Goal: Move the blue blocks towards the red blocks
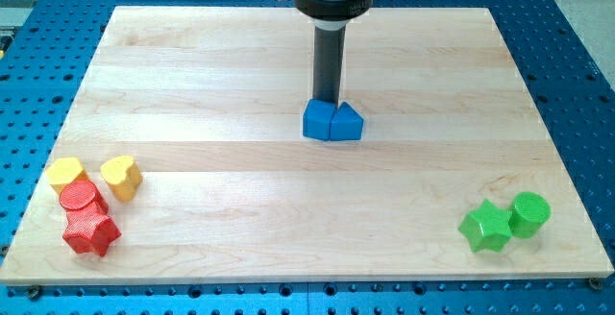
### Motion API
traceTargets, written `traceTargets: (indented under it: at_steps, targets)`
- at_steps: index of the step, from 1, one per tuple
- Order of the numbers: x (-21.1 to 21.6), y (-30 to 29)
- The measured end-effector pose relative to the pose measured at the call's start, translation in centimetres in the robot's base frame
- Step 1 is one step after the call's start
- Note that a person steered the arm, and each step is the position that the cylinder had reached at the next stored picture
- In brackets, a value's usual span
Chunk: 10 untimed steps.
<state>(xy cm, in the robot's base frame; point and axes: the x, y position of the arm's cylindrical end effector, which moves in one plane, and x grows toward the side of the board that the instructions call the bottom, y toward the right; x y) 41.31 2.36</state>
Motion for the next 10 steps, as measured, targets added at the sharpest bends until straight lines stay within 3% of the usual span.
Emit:
traceTargets:
  at_steps: [1, 2, 3, 5, 6, 7, 8, 9, 10]
  targets:
    - [3.8, -1.8]
    - [6.4, 0.7]
    - [8.9, -1.9]
    - [11.3, -1.9]
    - [11.3, -10.8]
    - [11.2, -13.5]
    - [9.8, -4.9]
    - [9.4, 7.7]
    - [1.7, 11.3]
